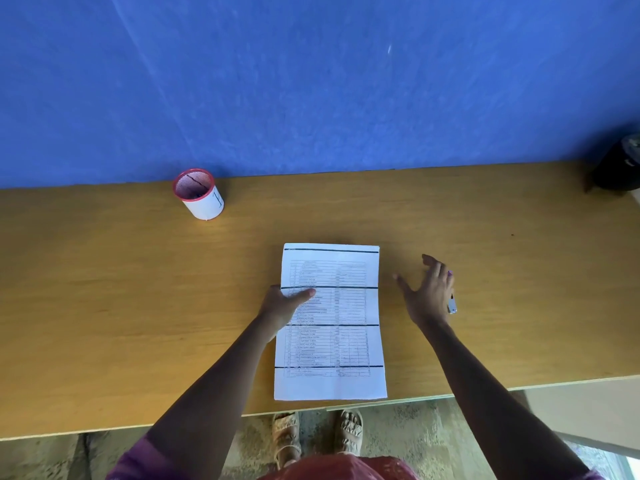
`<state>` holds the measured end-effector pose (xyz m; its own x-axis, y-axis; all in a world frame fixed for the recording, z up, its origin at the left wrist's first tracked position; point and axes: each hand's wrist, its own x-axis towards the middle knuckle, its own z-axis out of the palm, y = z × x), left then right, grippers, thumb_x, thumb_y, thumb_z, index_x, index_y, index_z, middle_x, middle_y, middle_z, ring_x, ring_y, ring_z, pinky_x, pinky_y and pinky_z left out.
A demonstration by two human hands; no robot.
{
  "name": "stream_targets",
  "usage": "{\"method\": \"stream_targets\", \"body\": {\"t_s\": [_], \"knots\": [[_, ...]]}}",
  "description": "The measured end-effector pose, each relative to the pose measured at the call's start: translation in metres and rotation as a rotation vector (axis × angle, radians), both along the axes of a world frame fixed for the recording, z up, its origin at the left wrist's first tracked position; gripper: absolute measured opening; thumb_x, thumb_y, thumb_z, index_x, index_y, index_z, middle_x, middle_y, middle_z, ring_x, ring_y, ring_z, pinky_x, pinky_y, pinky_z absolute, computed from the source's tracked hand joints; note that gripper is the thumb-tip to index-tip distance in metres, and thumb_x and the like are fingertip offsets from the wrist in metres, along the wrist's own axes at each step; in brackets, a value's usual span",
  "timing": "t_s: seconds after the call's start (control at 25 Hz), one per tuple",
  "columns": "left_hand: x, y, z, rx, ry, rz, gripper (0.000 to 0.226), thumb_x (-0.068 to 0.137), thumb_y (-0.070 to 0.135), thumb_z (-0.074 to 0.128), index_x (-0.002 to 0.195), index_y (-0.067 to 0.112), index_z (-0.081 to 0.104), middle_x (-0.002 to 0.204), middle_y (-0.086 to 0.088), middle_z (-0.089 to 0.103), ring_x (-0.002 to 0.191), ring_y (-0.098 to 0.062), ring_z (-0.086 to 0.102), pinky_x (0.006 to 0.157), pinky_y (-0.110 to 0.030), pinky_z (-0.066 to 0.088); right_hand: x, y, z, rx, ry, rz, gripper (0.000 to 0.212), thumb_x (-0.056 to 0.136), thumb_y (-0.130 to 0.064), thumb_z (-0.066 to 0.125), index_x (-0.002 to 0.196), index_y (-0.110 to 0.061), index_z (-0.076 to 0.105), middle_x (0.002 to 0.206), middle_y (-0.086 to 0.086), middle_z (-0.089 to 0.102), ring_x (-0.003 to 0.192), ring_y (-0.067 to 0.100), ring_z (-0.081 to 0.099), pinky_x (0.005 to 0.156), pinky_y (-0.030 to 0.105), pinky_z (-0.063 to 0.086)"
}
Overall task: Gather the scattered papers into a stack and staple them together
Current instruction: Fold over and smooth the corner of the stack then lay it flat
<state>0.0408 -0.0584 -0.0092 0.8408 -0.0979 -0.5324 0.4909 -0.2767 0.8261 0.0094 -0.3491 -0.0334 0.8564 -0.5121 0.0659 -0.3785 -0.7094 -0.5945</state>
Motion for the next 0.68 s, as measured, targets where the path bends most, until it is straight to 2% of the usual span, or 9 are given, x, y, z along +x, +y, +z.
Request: {"method": "stream_targets", "body": {"t_s": [0.04,0.12,0.2,0.32,0.4,0.56,0.68], "knots": [[0.001,0.0,0.004,-0.038,-0.002,-0.008,0.034,0.082,0.03,0.078,0.113,0.019,0.07,0.103,0.007,0.073,0.081,-0.004,0.068,0.06,-0.012,0.048,0.002,0.006,-0.002,0.133,-0.02,0.056,0.074,0.077,-0.038,0.082,0.135,-0.007,0.049,0.126,0.009,0.057,0.115,0.029,0.052,0.095,0.042,0.044],[0.003,0.001,0.013,-0.107,-0.016,-0.022,0.031,0.082,0.029,0.079,0.111,0.025,0.069,0.103,0.013,0.073,0.097,-0.008,0.07,0.07,-0.016,0.05,0.005,0.025,0.007,0.552,0.027,0.058,0.077,0.074,-0.038,0.086,0.135,-0.012,0.048,0.121,0.004,0.064,0.109,0.019,0.063,0.09,0.035,0.053],[0.006,0.001,0.02,-0.181,-0.049,-0.026,0.03,0.082,0.028,0.078,0.11,0.029,0.069,0.107,0.012,0.074,0.1,-0.006,0.071,0.074,-0.017,0.052,0.008,0.039,0.021,0.879,0.084,0.069,0.063,0.075,-0.032,0.085,0.129,-0.015,0.056,0.115,0.003,0.072,0.105,0.019,0.07,0.083,0.029,0.058],[0.015,-0.001,0.037,-0.245,-0.115,0.039,0.027,0.082,0.028,0.079,0.107,0.029,0.071,0.108,0.009,0.075,0.1,-0.005,0.071,0.083,-0.027,0.057,0.014,0.057,0.049,0.989,0.037,0.138,0.03,0.079,-0.019,0.083,0.106,-0.012,0.073,0.103,0.001,0.078,0.1,0.023,0.074,0.075,0.029,0.061],[0.021,-0.003,0.052,-0.256,-0.169,0.102,0.024,0.08,0.027,0.081,0.103,0.028,0.073,0.106,0.008,0.076,0.1,-0.009,0.072,0.088,-0.037,0.058,0.02,0.067,0.073,1.029,-0.069,0.111,0.026,0.078,-0.012,0.083,0.102,-0.007,0.075,0.101,0.003,0.078,0.097,0.022,0.075,0.078,0.033,0.062],[0.031,-0.008,0.081,-0.307,-0.32,0.214,0.027,0.077,0.018,0.084,0.1,0.025,0.073,0.104,0.007,0.076,0.1,-0.009,0.072,0.086,-0.026,0.058,0.032,0.077,0.109,0.996,-0.253,0.194,0.019,0.079,-0.003,0.08,0.095,-0.012,0.076,0.092,-0.007,0.079,0.087,0.008,0.075,0.072,0.023,0.059],[0.029,-0.011,0.089,-0.315,-0.356,0.245,0.028,0.074,0.015,0.086,0.099,0.02,0.074,0.102,0.003,0.077,0.098,-0.012,0.073,0.084,-0.029,0.059,0.034,0.083,0.12,1.038,-0.27,0.223,0.023,0.08,0.004,0.078,0.095,-0.013,0.073,0.086,-0.011,0.079,0.082,0.004,0.075,0.068,0.019,0.057]]}}
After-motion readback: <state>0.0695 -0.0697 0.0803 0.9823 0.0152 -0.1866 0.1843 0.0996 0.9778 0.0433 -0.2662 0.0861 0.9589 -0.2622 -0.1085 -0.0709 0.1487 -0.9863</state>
